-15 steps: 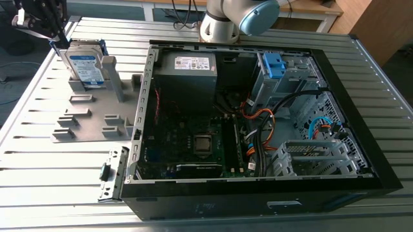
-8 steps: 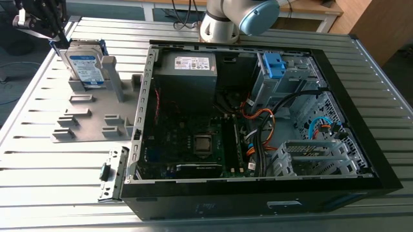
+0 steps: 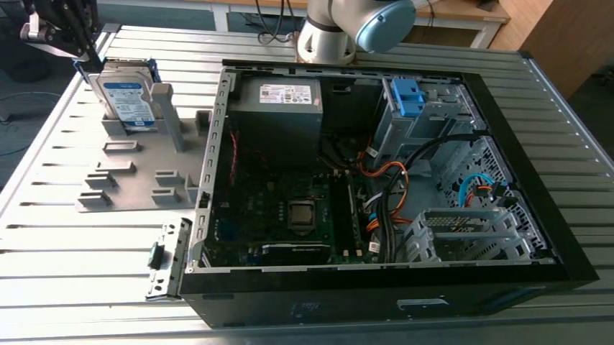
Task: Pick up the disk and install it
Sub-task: 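Pick up the disk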
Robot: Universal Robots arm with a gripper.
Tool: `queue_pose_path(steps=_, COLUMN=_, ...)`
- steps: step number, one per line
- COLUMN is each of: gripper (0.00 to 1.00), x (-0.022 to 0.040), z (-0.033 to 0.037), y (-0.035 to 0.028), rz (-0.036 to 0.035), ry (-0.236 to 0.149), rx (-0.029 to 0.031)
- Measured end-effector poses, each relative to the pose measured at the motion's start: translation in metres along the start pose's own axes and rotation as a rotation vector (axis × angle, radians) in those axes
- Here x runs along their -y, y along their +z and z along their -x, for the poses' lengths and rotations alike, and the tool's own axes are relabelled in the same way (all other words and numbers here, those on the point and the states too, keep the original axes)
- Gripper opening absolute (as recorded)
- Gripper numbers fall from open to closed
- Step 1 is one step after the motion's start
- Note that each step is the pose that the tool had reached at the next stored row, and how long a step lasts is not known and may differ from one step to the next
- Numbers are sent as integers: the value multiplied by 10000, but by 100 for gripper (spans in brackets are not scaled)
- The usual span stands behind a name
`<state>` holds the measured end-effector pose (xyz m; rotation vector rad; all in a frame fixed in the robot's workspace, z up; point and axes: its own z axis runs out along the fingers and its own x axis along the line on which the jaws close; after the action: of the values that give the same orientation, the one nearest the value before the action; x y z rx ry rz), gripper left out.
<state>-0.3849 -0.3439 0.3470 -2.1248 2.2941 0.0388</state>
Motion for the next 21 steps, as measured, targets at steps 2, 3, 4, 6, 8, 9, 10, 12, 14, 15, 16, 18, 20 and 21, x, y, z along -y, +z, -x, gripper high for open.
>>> queue_pose_path(steps=2, gripper=11, x=0, z=0, y=0, rz=0, ry=0, rx=0)
queue_pose_path(steps=3, gripper=11, x=0, z=0, y=0, rz=0, ry=0, rx=0)
queue_pose_path(steps=4, gripper=11, x=0, z=0, y=0, rz=0, ry=0, rx=0)
queue_pose_path(steps=6, gripper=11, x=0, z=0, y=0, rz=0, ry=0, rx=0)
queue_pose_path(steps=8, gripper=17, x=0, z=0, y=0, rz=0, ry=-1, rx=0)
queue_pose_path(steps=9, gripper=23, x=0, z=0, y=0, rz=0, ry=0, rx=0)
queue_pose_path(steps=10, gripper=23, x=0, z=0, y=0, rz=0, ry=-1, rx=0)
queue_pose_path(steps=12, gripper=35, x=0, z=0, y=0, rz=0, ry=0, rx=0)
queue_pose_path(steps=14, gripper=41, x=0, z=0, y=0, rz=-1, ry=-1, rx=0)
queue_pose_path(steps=15, gripper=41, x=0, z=0, y=0, rz=-1, ry=-1, rx=0)
queue_pose_path(steps=16, gripper=47, x=0, z=0, y=0, rz=-1, ry=-1, rx=1)
queue_pose_path(steps=18, gripper=47, x=0, z=0, y=0, rz=0, ry=-1, rx=0)
queue_pose_path(steps=20, gripper=47, x=0, z=0, y=0, rz=-1, ry=-1, rx=0)
queue_pose_path(steps=21, gripper=47, x=0, z=0, y=0, rz=0, ry=-1, rx=0)
